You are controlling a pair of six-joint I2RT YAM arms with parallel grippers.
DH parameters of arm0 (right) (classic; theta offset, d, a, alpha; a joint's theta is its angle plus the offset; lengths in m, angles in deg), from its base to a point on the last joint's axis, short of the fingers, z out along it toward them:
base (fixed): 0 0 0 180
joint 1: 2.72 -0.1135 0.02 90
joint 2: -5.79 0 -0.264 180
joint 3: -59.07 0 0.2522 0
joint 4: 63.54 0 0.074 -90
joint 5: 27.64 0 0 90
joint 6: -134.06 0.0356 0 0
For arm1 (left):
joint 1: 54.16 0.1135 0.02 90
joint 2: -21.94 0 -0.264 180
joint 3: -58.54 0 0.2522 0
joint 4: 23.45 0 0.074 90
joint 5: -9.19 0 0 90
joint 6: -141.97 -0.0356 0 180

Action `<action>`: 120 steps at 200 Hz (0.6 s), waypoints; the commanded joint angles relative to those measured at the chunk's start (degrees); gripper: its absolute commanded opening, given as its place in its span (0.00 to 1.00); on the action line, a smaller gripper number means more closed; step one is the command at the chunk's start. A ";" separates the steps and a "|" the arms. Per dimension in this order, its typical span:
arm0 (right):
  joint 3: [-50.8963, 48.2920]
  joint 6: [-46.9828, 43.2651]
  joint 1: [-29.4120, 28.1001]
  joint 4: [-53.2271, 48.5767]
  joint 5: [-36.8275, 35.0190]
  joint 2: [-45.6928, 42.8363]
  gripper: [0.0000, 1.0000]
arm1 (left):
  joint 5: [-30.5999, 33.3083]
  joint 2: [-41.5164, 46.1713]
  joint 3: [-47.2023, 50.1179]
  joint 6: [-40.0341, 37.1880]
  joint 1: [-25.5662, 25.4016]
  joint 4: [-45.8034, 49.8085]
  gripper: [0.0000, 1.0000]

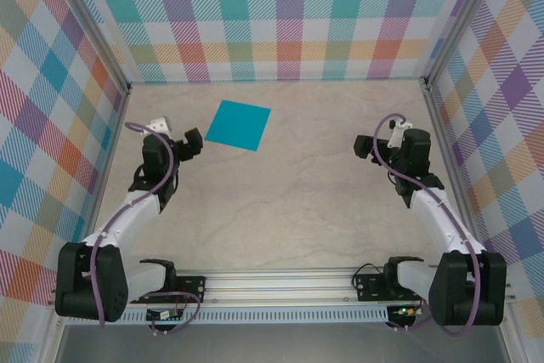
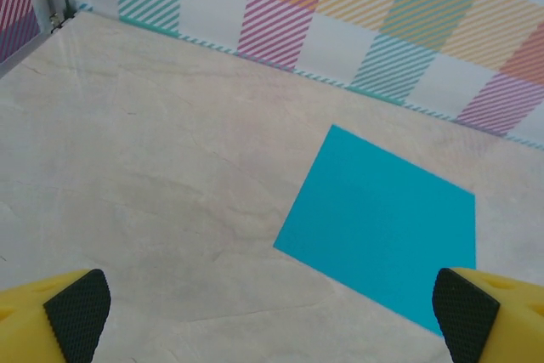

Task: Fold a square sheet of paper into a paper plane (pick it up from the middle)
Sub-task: Move the square sheet of paper to the center of the table.

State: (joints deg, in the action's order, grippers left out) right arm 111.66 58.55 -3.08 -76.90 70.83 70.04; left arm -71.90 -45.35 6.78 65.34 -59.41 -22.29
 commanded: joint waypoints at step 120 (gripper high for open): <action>0.77 16.21 -0.42 -3.75 29.04 9.91 1.00 | -25.43 -40.83 -36.81 15.14 -5.11 26.05 1.00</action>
State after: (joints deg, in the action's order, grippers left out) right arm 111.35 73.98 -3.11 -81.60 94.54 79.06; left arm -93.50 -79.01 -21.30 82.32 -61.21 -1.11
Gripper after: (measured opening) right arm 0.997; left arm 0.999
